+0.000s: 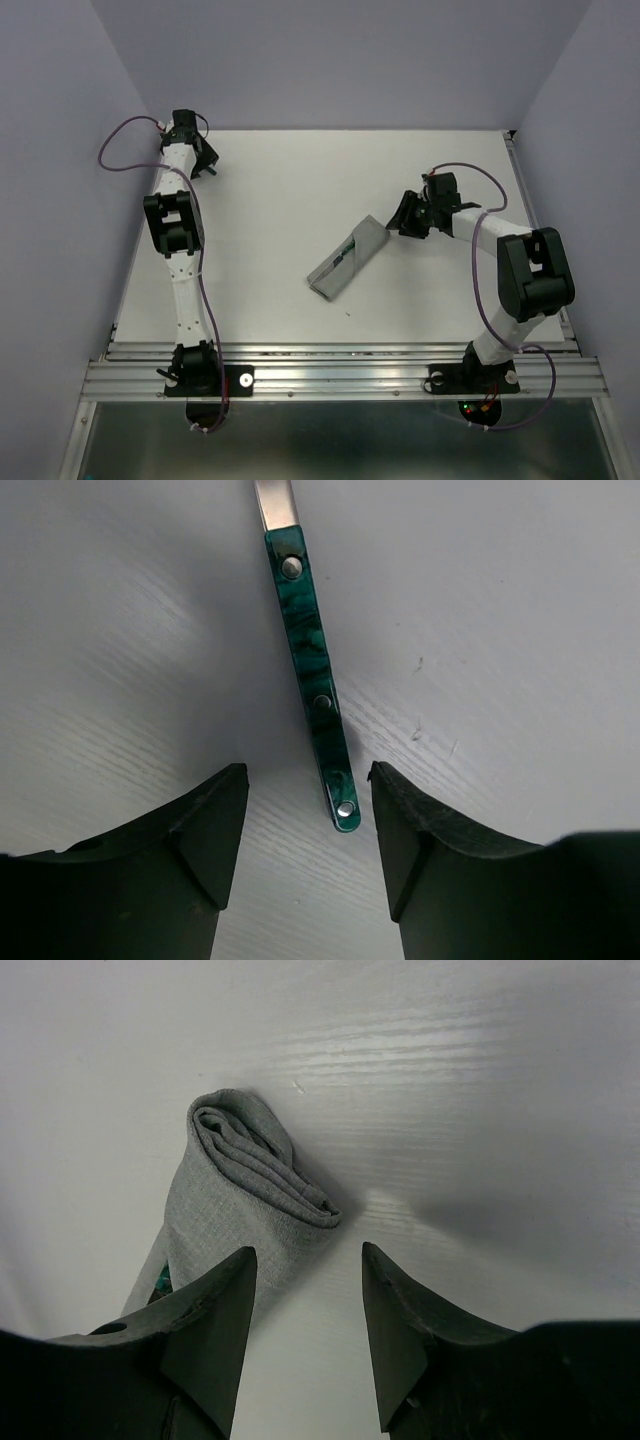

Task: Fold the napkin into a case and place the utensils inside
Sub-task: Move the fork to the center of the board.

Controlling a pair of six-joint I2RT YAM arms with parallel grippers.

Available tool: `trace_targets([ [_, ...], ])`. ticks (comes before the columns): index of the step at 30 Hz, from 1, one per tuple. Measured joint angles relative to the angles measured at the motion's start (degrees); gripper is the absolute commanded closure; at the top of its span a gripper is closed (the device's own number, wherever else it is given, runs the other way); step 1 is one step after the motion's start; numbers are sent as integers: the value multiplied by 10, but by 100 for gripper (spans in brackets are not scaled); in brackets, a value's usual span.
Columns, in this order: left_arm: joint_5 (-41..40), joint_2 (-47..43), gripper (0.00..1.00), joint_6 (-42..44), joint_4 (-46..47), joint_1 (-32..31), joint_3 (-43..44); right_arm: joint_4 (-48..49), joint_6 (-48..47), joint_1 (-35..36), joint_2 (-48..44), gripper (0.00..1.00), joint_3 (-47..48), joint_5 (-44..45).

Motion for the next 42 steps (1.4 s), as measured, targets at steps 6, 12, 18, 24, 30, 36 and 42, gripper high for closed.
trace_targets([
  [6, -17, 10, 44, -5, 3, 0, 7, 2, 2, 0, -16, 48, -12, 0],
  [12, -32, 18, 67, 4, 2, -2, 17, 2, 3, 0, -19, 48, -13, -1],
  [18, -71, 18, 74, 30, -9, -17, 13, 2, 4, 0, -19, 48, -13, -3],
  [24, -101, -41, 75, 38, 10, -40, -92, 4, 6, 0, -19, 48, -13, -7],
  [30, -109, -145, 76, 32, 32, -77, -266, 7, 7, 0, -31, 48, -16, -7],
  [36, -76, -289, 69, -9, 83, -150, -499, 6, 8, 0, -67, 48, -35, -7],
  [42, -32, -386, 33, -87, 132, -237, -643, 8, 8, 0, -100, 47, -49, -9],
])
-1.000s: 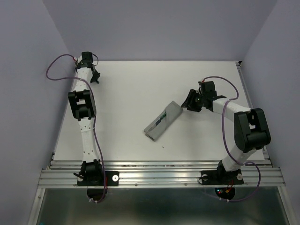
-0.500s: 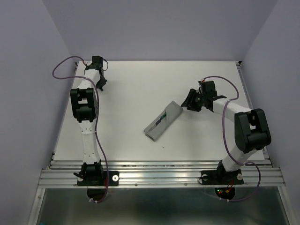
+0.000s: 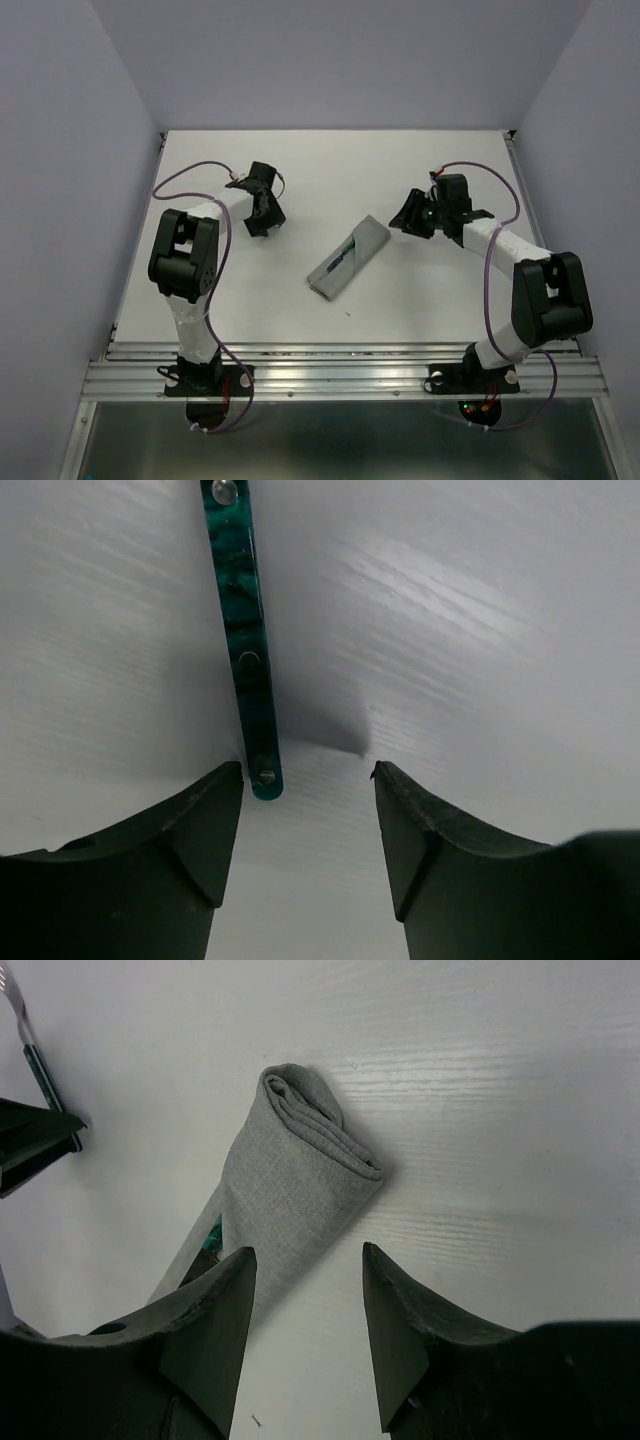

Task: Fold the napkin into a case and place the utensils inside
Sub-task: Move the fork to the center of the board.

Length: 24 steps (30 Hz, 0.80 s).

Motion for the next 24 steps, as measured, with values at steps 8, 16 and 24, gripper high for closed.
trace_targets([
  [8, 47, -25, 28, -57, 16, -71, -28, -3, 0, 0, -43, 44, -23, -2],
  [16, 41, 80, 31, -7, -15, -68, 127, -7, 0, 0, -71, 44, -34, -2],
  [24, 23, 210, 32, 88, -78, -60, 369, -27, 0, 0, -111, 41, -50, 9],
])
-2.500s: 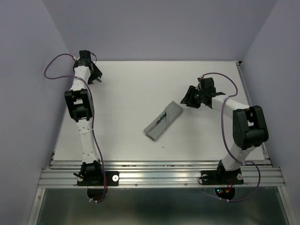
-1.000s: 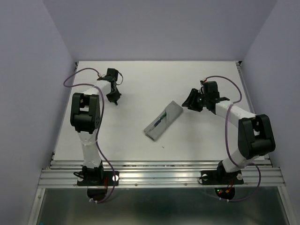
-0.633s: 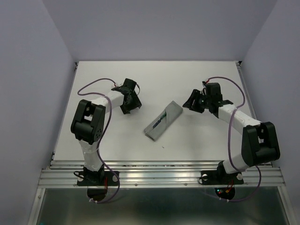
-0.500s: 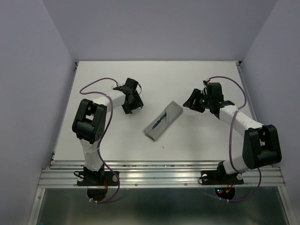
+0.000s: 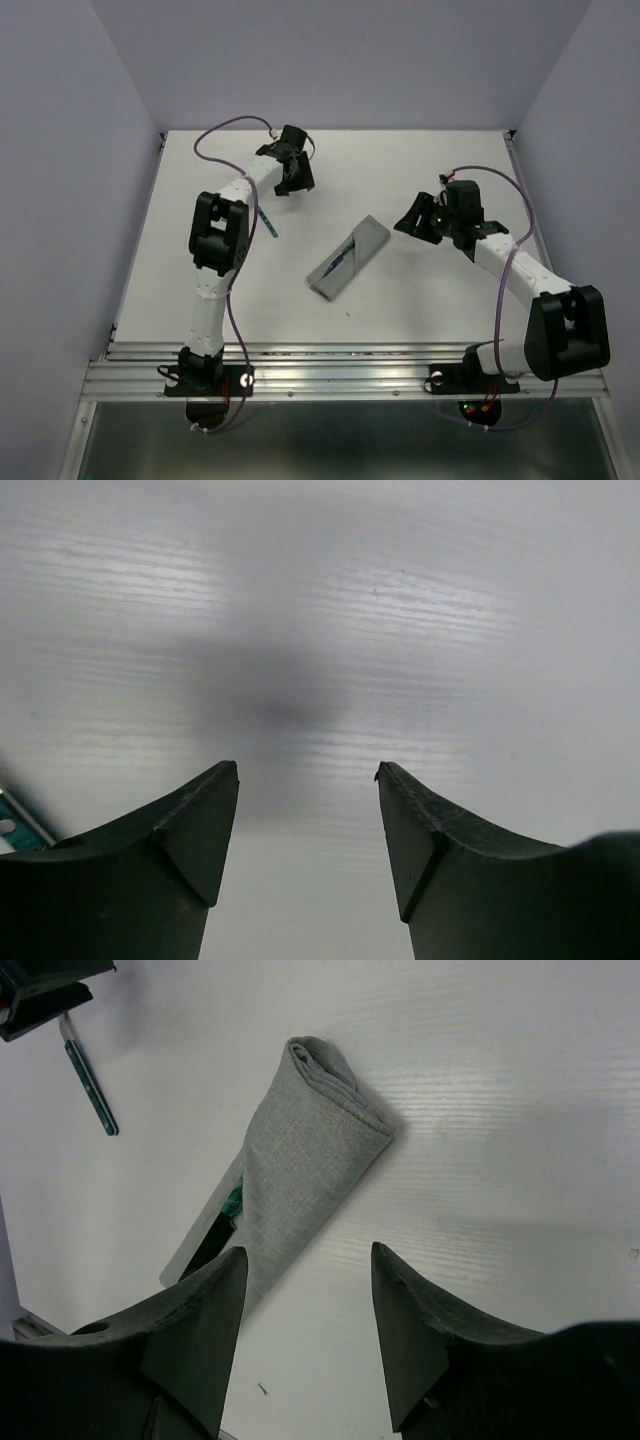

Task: Fold the napkin into a case and place the utensils inside
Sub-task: Move the fork to the center of the board.

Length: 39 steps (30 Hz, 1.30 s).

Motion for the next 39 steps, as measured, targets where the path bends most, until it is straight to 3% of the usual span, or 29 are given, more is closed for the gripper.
trace_targets([
  [2, -9, -24, 31, 10, -6, 6, -16, -1, 0, 0, -3, 39, 0, 1],
  [11, -24, -267, 29, 13, 3, 89, -307, -5, -3, 0, 4, 23, 4, 0],
  [18, 15, -263, 30, 26, 32, 81, -388, -10, -5, 0, 8, 21, 12, 0],
  [25, 71, -193, 31, 39, 65, 73, -328, -17, -5, 0, 6, 21, 16, 0],
  [34, 107, -32, 32, 59, 74, 70, -94, -21, -5, 0, 3, 20, 16, 4],
  [39, 106, 10, 32, 93, 75, 70, -5, -26, -5, 0, 2, 20, 16, 8],
])
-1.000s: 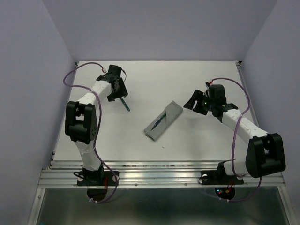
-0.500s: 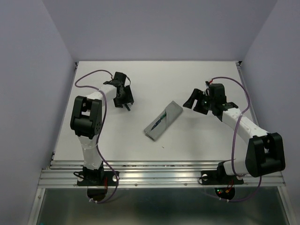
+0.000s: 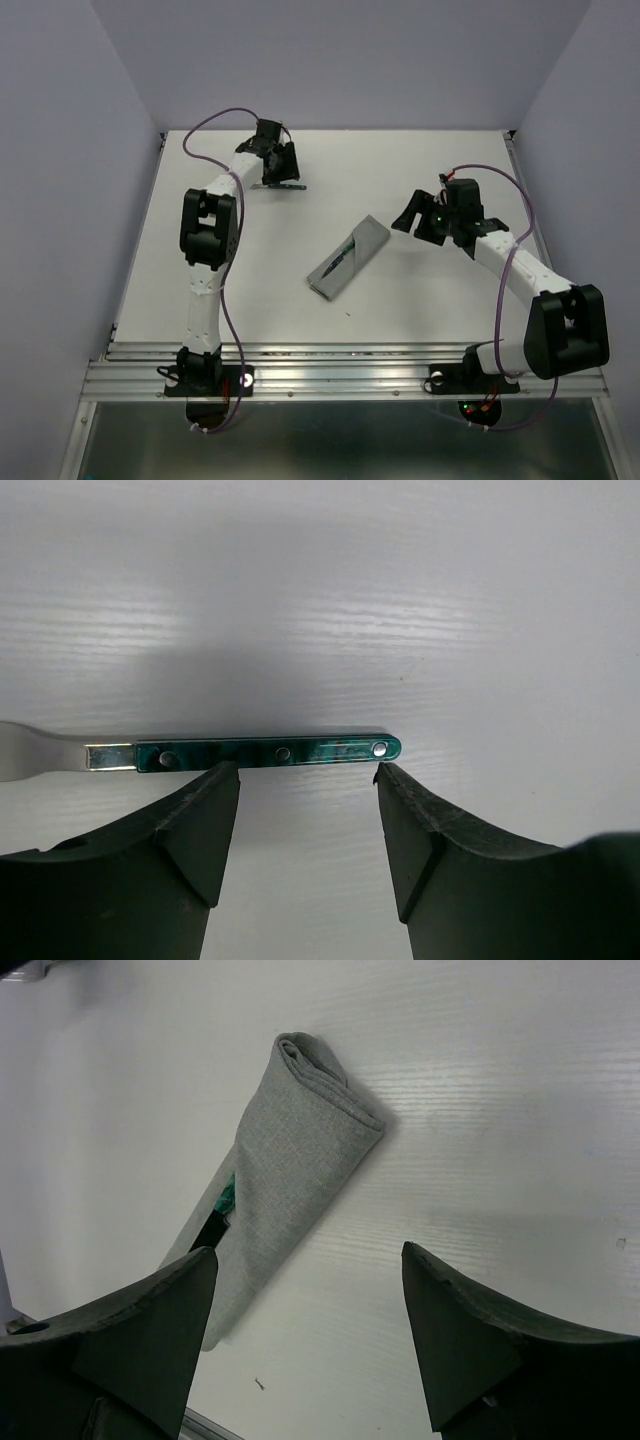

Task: Fold the napkin into a case and place the utensils inside
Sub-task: Move the fork to the center of the board.

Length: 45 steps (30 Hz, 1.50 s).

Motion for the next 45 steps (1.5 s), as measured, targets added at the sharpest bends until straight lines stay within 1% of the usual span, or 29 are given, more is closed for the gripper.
trace_targets([
  [5, 0, -11, 30, 64, 14, 0, 9, -5, 0, 0, 0, 20, 0, 0],
  [9, -5, -27, 30, 154, 21, 0, 9, -6, 0, 0, 3, 20, 4, 0],
  [14, -4, -33, 33, 281, 20, 0, 9, -5, -1, 0, 12, 20, 15, 0],
  [20, 15, -55, 32, 384, 49, 0, -57, -10, -7, 0, 25, 20, 24, -4],
  [25, 21, -55, 32, 452, 55, 0, -80, -22, -13, 0, 33, 20, 35, -5],
  [28, 21, -55, 32, 482, 63, 0, -80, -27, -18, 0, 41, 20, 47, -7],
  [34, 20, -44, 32, 516, 78, 0, -79, -37, -26, 0, 52, 20, 56, -9],
  [37, 24, -19, 32, 523, 77, 2, -70, -40, -28, 0, 56, 20, 56, -9],
  [39, 41, 1, 33, 525, 78, 4, -56, -43, -30, 0, 57, 20, 56, -9],
  [43, 56, 15, 33, 524, 75, 9, -36, -50, -30, 0, 57, 20, 56, -9],
  [45, 60, 15, 37, 523, 75, 10, -35, -50, -30, 0, 57, 20, 56, -9],
])
